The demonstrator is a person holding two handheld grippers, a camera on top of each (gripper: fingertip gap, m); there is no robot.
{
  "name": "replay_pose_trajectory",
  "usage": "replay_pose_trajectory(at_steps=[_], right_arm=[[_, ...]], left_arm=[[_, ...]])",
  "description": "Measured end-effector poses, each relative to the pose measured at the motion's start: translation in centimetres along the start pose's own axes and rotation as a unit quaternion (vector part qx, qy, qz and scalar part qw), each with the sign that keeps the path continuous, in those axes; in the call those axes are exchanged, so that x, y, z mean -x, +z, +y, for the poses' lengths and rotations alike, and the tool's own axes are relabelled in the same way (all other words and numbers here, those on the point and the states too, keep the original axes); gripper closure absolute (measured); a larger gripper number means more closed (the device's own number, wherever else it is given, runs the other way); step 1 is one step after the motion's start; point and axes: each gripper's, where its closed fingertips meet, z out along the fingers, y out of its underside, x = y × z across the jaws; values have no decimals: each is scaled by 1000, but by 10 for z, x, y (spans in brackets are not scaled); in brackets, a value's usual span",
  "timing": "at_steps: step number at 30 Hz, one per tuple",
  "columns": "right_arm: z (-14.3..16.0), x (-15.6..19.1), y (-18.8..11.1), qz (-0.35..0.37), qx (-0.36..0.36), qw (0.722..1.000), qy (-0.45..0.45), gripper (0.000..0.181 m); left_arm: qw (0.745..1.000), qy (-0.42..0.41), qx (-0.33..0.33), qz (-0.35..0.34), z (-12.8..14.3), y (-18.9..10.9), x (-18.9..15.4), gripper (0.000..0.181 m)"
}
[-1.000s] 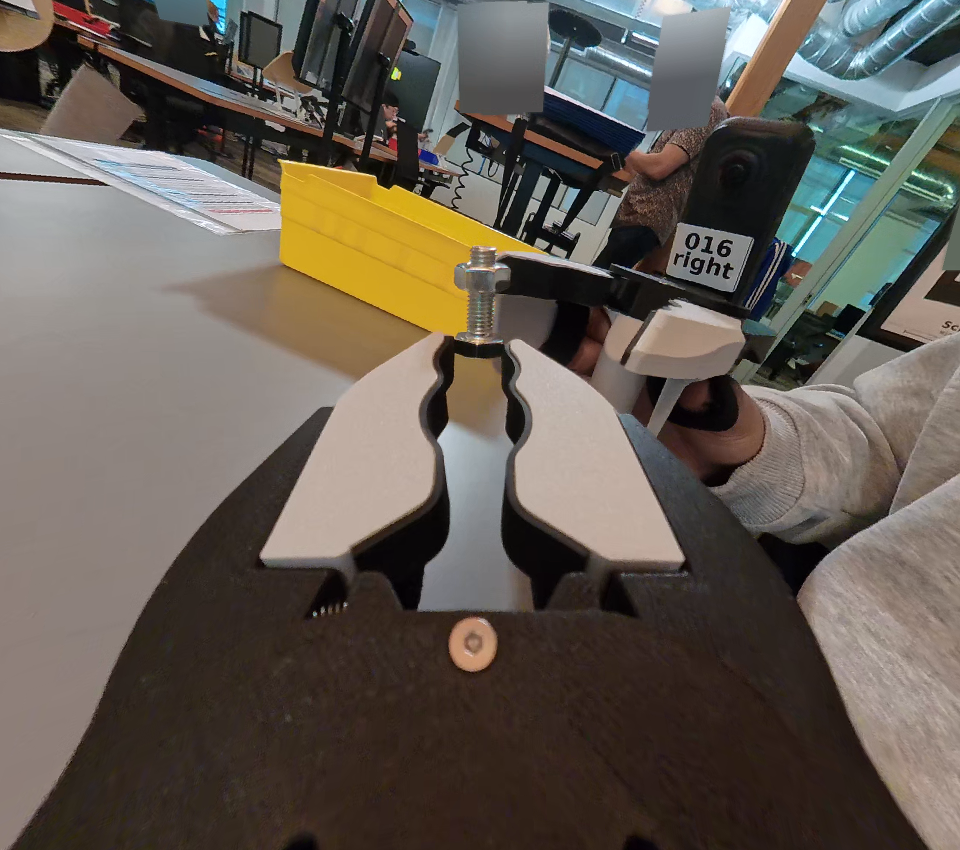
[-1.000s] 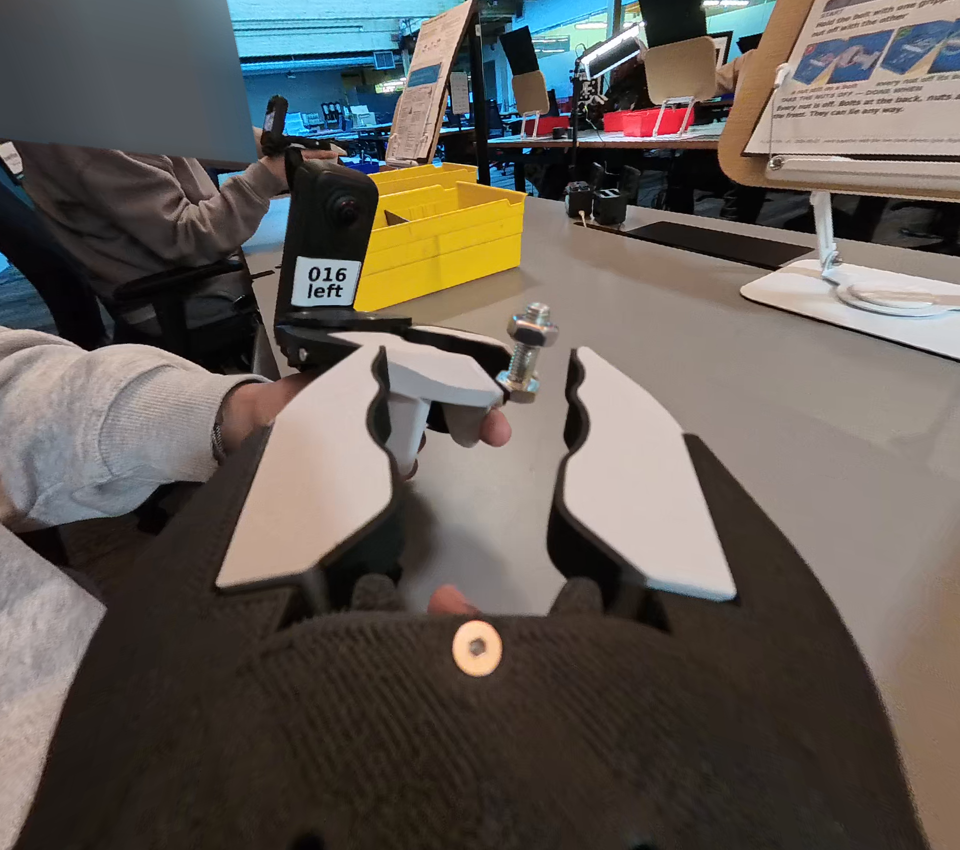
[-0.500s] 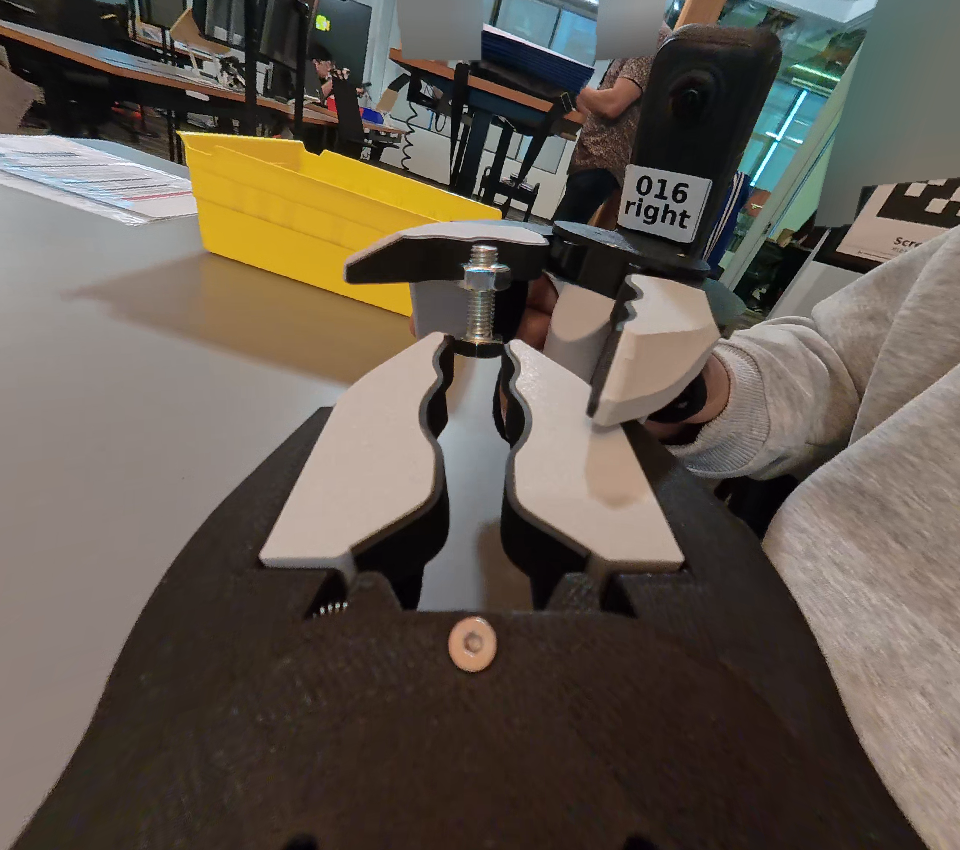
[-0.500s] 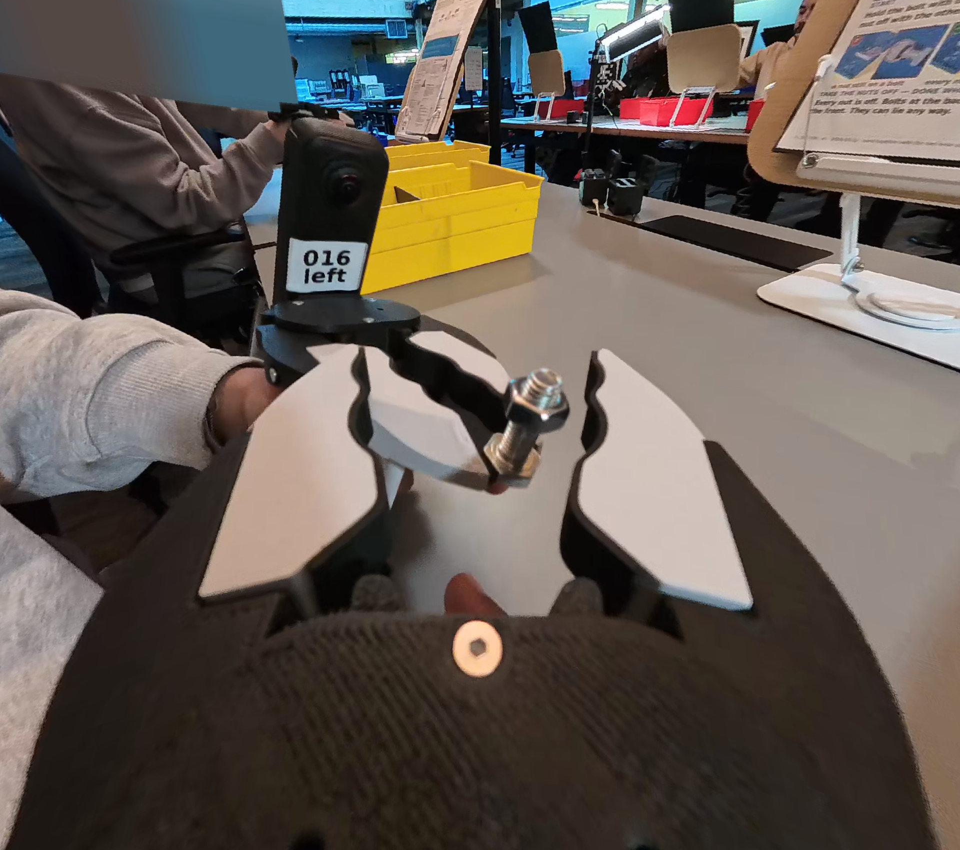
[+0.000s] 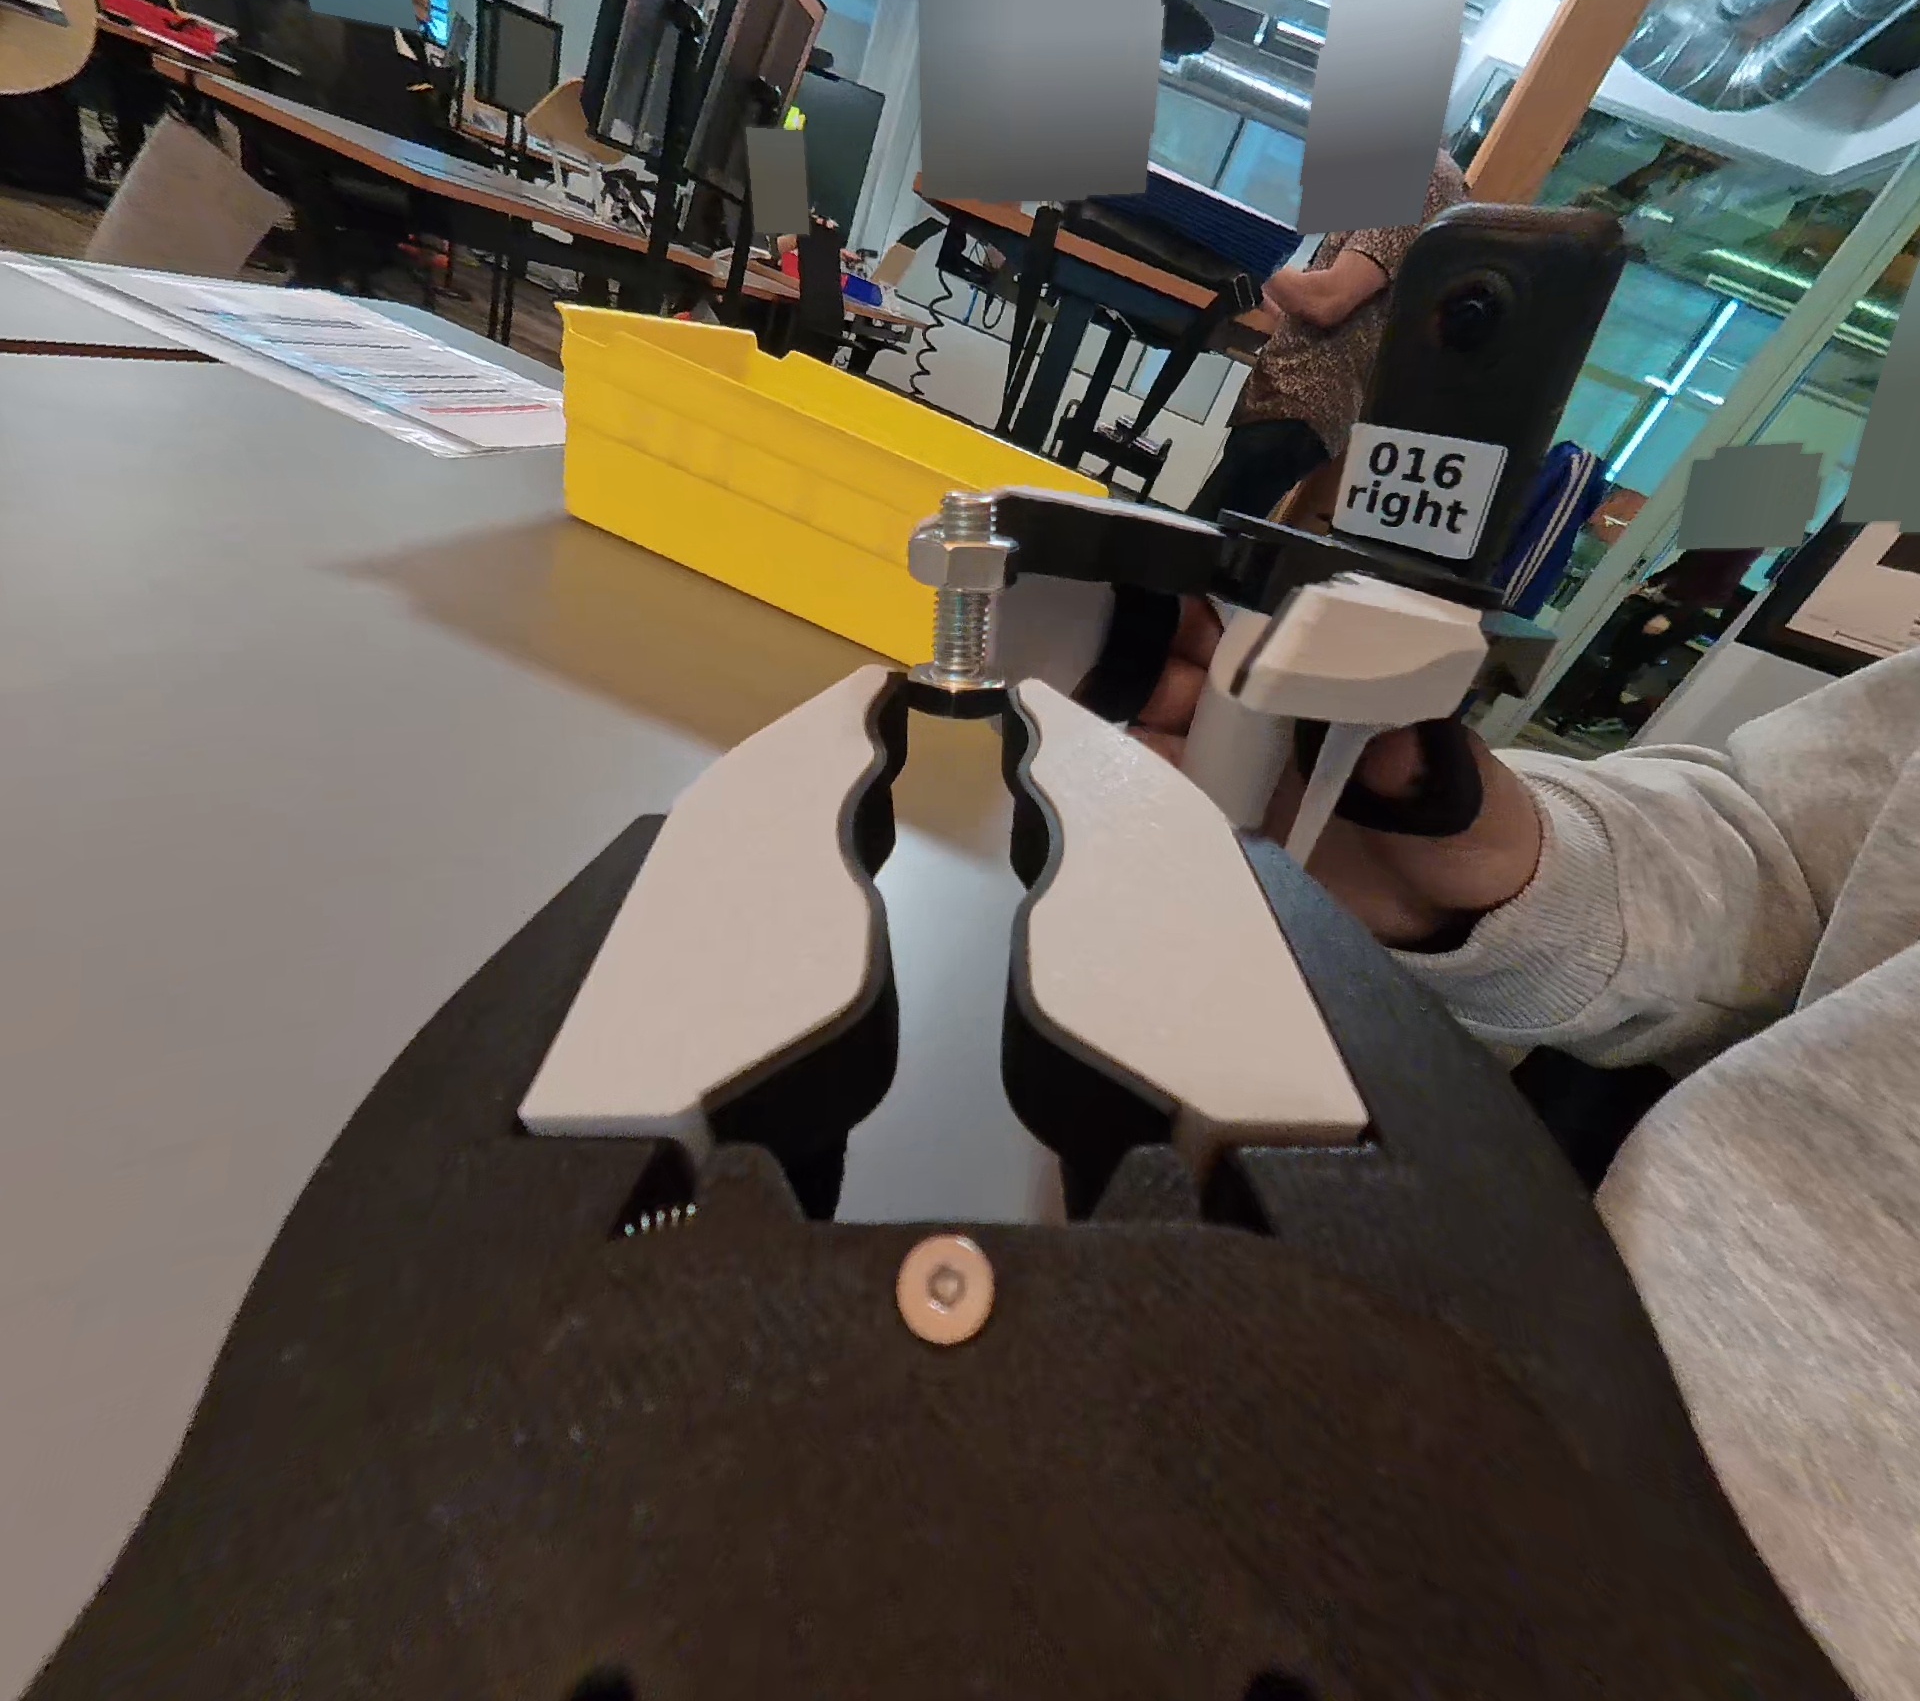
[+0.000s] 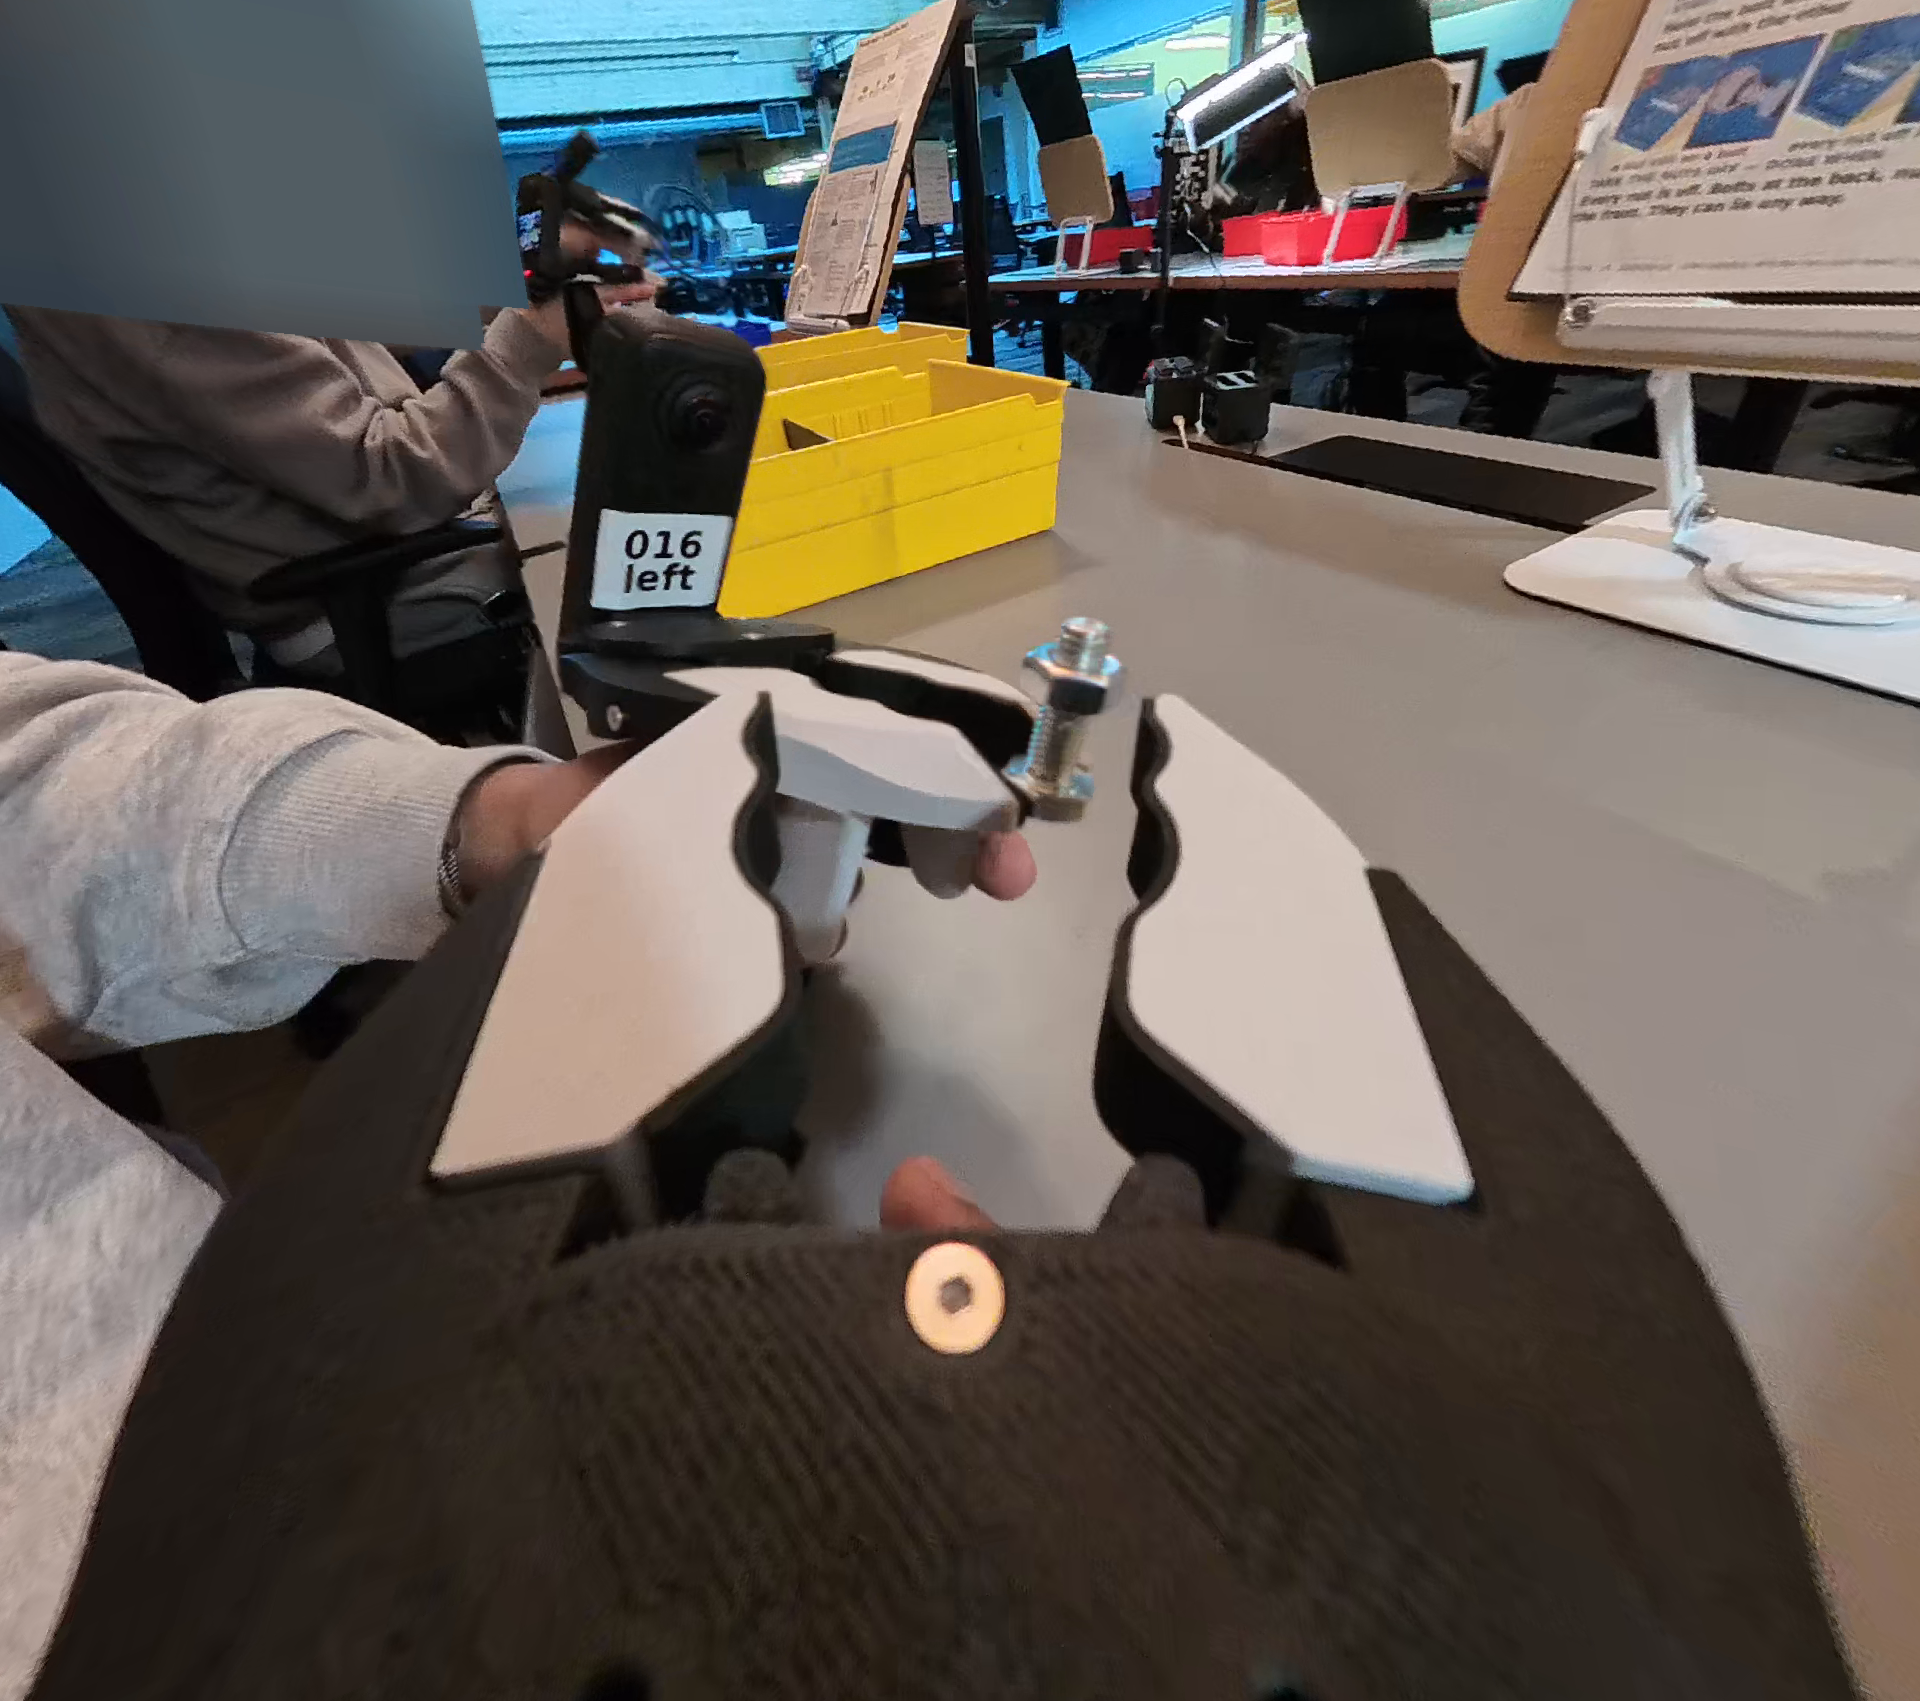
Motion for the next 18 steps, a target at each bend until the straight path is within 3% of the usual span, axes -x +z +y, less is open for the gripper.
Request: replay_pose_trajectory(at_steps=[18], right_arm=[[-9,-23,-17,16,-29,998,55,159]], left_arm=[[999,29,26,18,11,6,-12,163]])
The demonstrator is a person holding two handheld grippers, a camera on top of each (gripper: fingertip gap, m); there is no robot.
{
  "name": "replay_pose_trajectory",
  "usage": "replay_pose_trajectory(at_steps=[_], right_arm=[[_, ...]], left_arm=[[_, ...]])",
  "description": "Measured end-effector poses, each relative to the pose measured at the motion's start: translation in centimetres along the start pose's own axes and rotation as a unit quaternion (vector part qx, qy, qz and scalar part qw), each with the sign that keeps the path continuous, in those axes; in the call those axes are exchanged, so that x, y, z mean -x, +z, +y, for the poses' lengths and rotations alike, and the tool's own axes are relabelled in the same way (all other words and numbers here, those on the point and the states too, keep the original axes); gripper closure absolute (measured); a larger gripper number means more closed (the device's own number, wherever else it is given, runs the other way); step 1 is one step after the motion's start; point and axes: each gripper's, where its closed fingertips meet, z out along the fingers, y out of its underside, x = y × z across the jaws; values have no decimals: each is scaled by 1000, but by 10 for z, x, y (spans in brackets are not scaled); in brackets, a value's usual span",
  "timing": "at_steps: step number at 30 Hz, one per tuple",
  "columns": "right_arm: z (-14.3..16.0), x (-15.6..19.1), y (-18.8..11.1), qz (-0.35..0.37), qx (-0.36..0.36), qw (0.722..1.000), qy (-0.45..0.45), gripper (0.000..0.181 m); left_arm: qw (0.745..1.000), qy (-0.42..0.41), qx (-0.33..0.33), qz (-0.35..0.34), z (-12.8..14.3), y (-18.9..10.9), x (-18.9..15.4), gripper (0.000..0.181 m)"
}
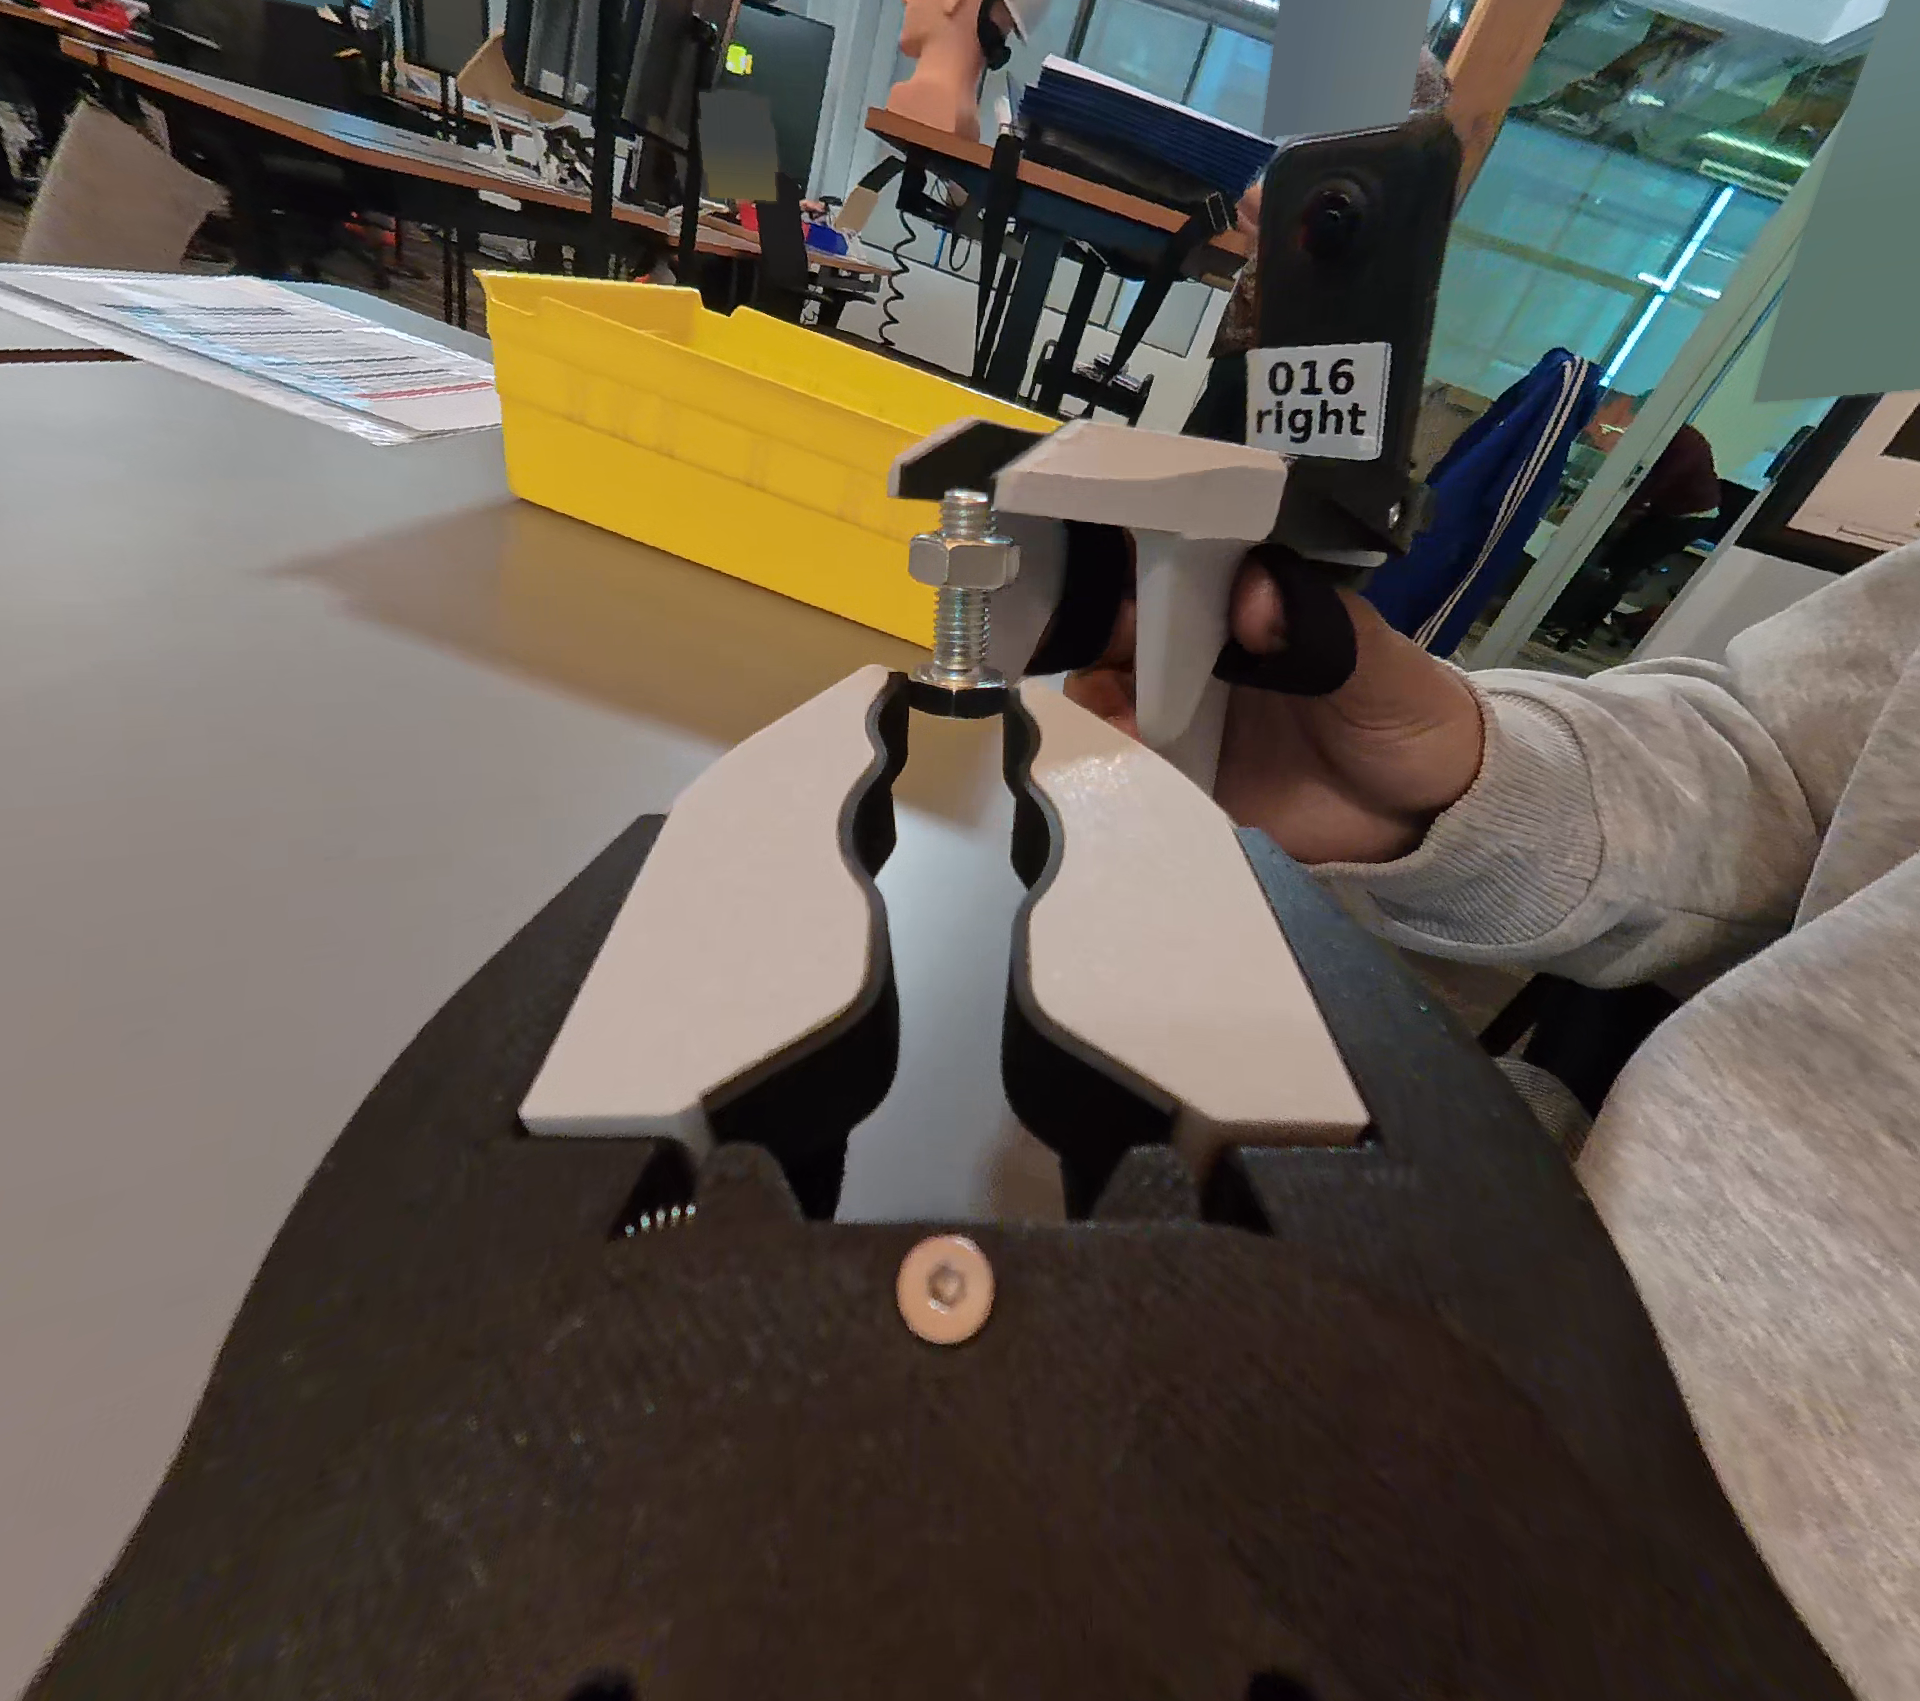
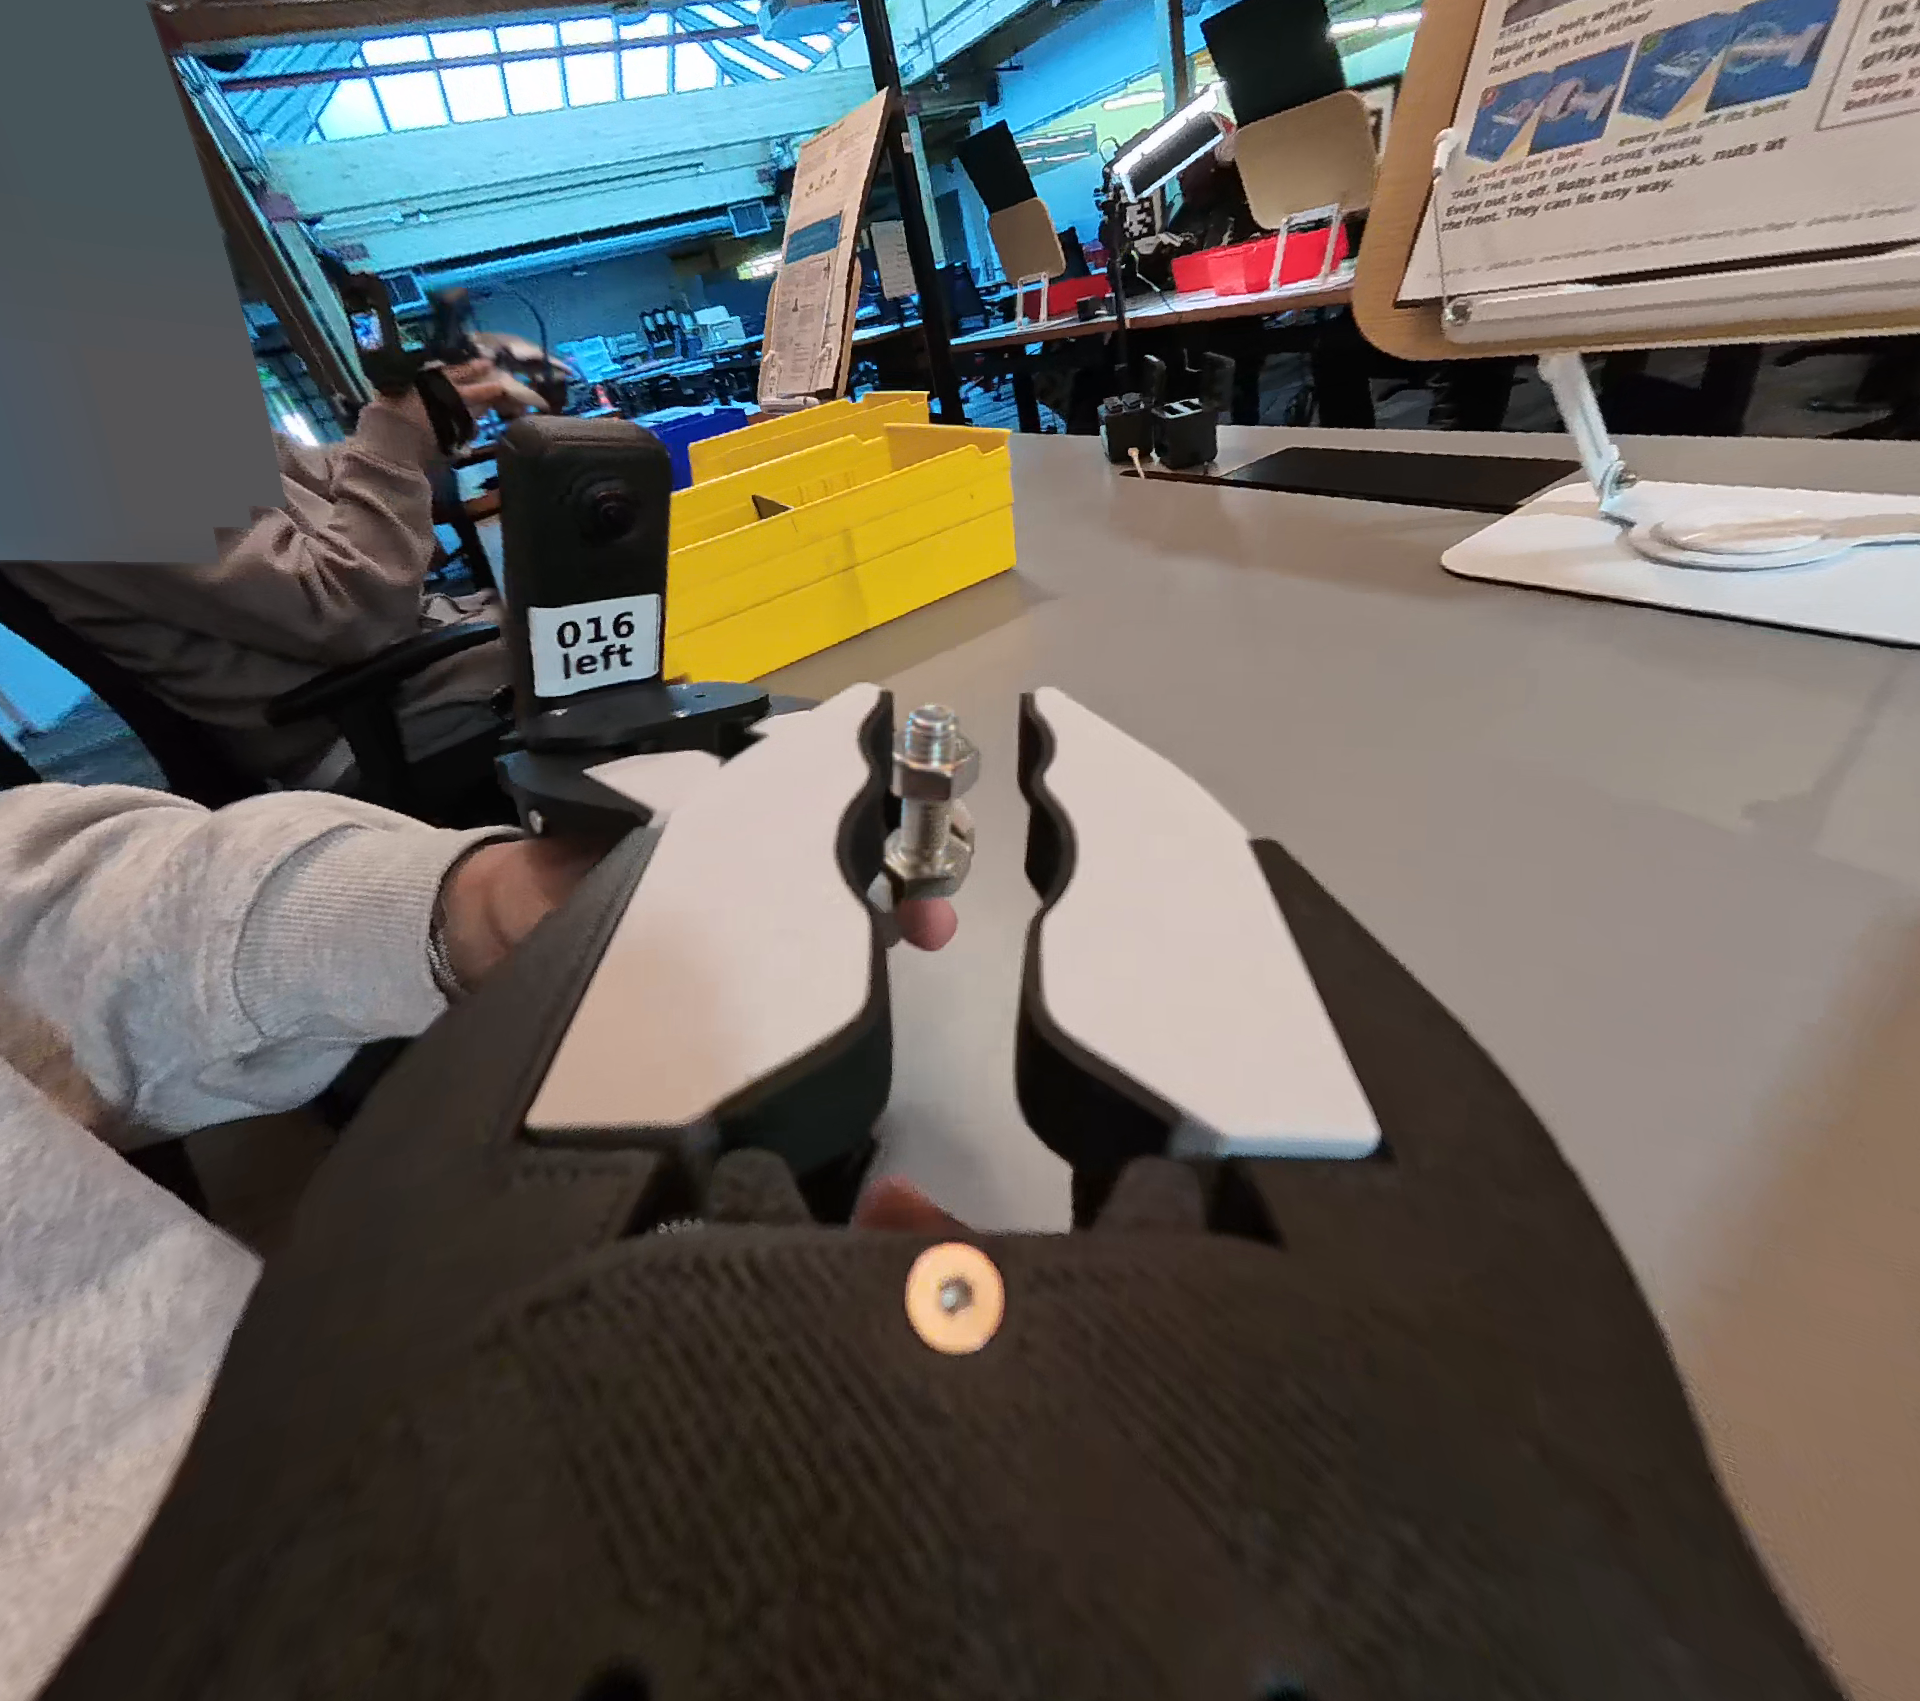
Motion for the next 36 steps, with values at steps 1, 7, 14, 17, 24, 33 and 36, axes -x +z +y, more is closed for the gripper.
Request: replay_pose_trajectory(at_steps=[1,7,14,17,24,33,36], right_arm=[[1,0,0,-5,0,1000,10,161],[0,-1,0,-15,-9,999,45,160],[8,7,8,-36,2,999,40,131],[15,13,13,-38,20,999,7,118],[24,30,19,-54,47,996,-57,112],[16,22,14,-36,35,997,-62,122],[13,18,11,-34,31,998,-45,132]], left_arm=[[1000,-1,0,0,0,0,0,163],[1000,-10,-10,-1,-3,-2,2,163],[1000,-6,-3,6,-1,0,-1,163],[1000,1,2,15,1,1,-6,163],[1000,-3,-1,4,0,1,-2,163],[999,-29,-28,-21,-10,-7,13,163],[999,-26,-26,-21,-9,-6,13,163]])
